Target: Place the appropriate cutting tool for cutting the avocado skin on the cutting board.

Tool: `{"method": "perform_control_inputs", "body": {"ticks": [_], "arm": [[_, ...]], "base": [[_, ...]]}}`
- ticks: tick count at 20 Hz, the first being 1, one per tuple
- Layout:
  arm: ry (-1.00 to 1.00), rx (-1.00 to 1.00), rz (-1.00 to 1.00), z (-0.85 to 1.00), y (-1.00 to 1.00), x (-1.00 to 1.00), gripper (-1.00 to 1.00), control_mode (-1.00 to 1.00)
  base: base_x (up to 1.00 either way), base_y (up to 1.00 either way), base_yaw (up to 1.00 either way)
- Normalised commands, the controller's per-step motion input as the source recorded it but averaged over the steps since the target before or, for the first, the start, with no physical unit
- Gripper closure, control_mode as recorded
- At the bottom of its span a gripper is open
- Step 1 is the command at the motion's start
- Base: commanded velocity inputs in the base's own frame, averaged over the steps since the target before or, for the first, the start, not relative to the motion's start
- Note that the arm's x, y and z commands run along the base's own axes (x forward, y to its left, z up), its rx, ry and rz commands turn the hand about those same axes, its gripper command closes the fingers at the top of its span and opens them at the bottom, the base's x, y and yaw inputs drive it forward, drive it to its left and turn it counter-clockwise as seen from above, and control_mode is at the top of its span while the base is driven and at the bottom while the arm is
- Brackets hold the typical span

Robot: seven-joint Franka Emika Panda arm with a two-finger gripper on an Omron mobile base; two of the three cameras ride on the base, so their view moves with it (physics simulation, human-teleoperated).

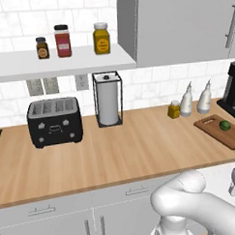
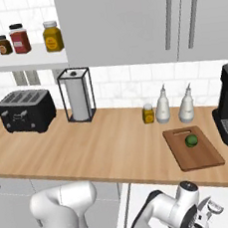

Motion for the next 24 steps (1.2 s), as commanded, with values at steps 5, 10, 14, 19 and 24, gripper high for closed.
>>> {"method": "perform_control_inputs", "body": {"ticks": [5,10,14,19,24], "arm": [[0.00,0.00,0.00,-0.19,0.00,0.19,-1.00,-1.00],[0.00,0.00,0.00,-0.35,0.01,-0.02,-1.00,-1.00],[0.00,-0.02,0.00,-0.79,0.26,-0.51,1.00,-1.00],[0.00,-0.04,-0.02,-0.84,0.22,-0.50,1.00,-1.00],[-0.01,0.00,-0.03,-0.36,0.14,-0.07,1.00,-1.00]], "base": [[0.00,0.00,0.00],[0.00,0.00,0.00],[0.00,0.00,0.00],[0.00,0.00,0.00],[0.00,0.00,0.00]]}}
